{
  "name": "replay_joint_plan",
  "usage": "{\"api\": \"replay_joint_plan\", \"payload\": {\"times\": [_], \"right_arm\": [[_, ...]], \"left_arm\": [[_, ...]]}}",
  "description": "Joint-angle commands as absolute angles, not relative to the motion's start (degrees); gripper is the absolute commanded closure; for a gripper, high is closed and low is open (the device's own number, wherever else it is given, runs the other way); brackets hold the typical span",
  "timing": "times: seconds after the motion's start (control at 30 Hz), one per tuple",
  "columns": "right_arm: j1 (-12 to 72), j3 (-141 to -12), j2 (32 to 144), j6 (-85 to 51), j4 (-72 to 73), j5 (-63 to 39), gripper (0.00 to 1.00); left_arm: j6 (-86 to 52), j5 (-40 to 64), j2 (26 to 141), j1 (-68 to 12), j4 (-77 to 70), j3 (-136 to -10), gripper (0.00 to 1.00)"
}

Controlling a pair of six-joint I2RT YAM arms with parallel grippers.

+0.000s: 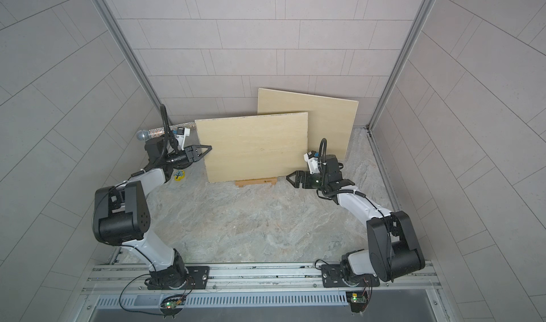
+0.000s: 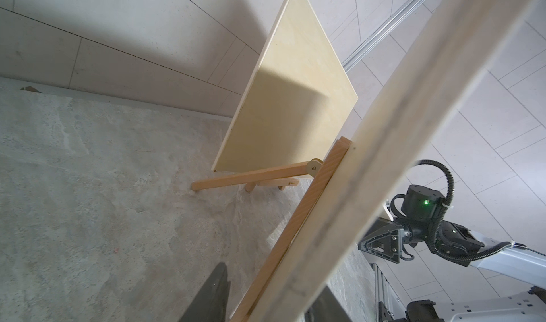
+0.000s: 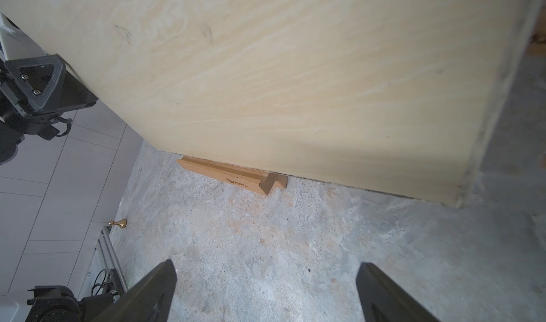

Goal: Disassemble the easel
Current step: Pick up the drawing board from the easel.

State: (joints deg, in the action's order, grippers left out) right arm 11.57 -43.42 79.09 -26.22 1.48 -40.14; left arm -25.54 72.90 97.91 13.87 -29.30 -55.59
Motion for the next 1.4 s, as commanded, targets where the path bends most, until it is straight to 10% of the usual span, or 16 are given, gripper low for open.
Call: {"api": "replay_joint_plan", "payload": {"times": [0.0, 0.77, 1.37], "right_arm": [[11.34, -45.48, 79.52, -26.11, 1.74, -41.34, 0.0], [11.35, -40.47, 86.49, -38.54, 19.54, -33.47, 0.0], [13.18, -42.58, 107.03, -55.39, 53.04, -27.35, 0.03]], "left_arm": [[-36.56, 71.06, 98.76, 14.11, -42.64, -53.09, 0.59], [-42.8, 73.26, 99.59, 14.35, -50.27, -50.78, 1.0], [-21.3, 71.7, 94.05, 14.5, -22.1, -50.95, 1.0]]}}
